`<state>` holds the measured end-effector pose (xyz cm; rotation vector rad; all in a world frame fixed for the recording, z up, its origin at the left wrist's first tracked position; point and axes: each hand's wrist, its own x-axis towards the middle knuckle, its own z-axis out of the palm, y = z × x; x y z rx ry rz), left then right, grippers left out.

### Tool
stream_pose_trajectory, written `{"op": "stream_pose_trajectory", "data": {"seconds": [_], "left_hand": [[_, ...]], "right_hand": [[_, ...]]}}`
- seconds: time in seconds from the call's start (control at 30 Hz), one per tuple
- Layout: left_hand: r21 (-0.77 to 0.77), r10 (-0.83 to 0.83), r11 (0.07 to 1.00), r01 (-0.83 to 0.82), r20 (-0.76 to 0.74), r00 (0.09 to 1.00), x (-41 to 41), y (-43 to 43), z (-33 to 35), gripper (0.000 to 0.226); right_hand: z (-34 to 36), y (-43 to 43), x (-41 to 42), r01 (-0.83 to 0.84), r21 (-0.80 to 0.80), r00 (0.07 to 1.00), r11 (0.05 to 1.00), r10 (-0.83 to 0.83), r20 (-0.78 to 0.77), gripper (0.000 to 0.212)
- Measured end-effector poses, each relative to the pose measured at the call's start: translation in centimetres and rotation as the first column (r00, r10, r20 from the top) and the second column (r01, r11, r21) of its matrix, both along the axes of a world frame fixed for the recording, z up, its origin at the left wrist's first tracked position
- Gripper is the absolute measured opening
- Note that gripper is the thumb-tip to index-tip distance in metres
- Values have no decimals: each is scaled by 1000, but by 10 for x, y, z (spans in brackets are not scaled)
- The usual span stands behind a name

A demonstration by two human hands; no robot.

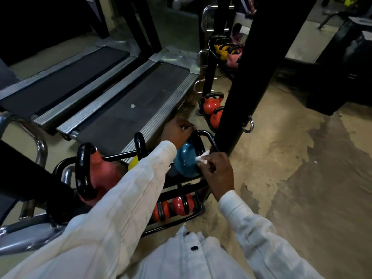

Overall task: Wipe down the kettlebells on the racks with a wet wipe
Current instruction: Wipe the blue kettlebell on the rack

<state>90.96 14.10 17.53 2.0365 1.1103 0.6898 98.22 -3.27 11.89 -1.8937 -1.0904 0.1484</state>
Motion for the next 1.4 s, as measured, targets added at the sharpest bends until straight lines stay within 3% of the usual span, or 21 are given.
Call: {"op": "stream_pose_trajectory", "data": {"seconds": [0.17,0.23,0.47,0.6,0.7,0.77,0.87,0.97,1.1,1.23,1.4], "left_hand": [[-47,17,999,-16,24,1000,-3,-3,-4,18],[-79,-9,997,11,33,999,-6,-2,-4,19],[-177,-62,981,76,87,994,-16,3,-11,22],[-214,-66,973,91,121,990,-19,-1,-10,31],[-154,-79,983,100,137,987,-19,-10,-10,32],[-122,-88,986,110,168,982,-17,-13,-13,31],[-107,-81,989,102,190,978,-18,-18,-14,31],[-9,-108,994,112,192,975,-19,-29,-22,33],[216,-127,972,90,166,978,-30,-45,-34,24],[517,-274,833,197,76,959,-43,-59,-52,30],[625,-296,739,249,-30,955,-45,-65,-75,46]], "right_hand": [[26,52,2,-9,13,998,1000,9,55,5],[27,57,2,13,19,996,1000,-15,89,10],[8,33,-5,30,-142,930,989,24,366,12],[43,74,1,67,-110,988,992,-50,147,22],[46,57,-1,73,-92,997,993,-70,38,26],[43,32,-4,67,-92,988,993,-79,-134,24],[46,41,11,20,-127,879,992,-78,-470,29],[50,83,38,-54,-109,779,993,-26,-627,27],[46,79,39,-83,-130,800,988,-11,-600,21],[42,63,42,-152,-98,794,984,63,-605,19],[56,129,62,-191,-215,895,958,80,-439,34]]}}
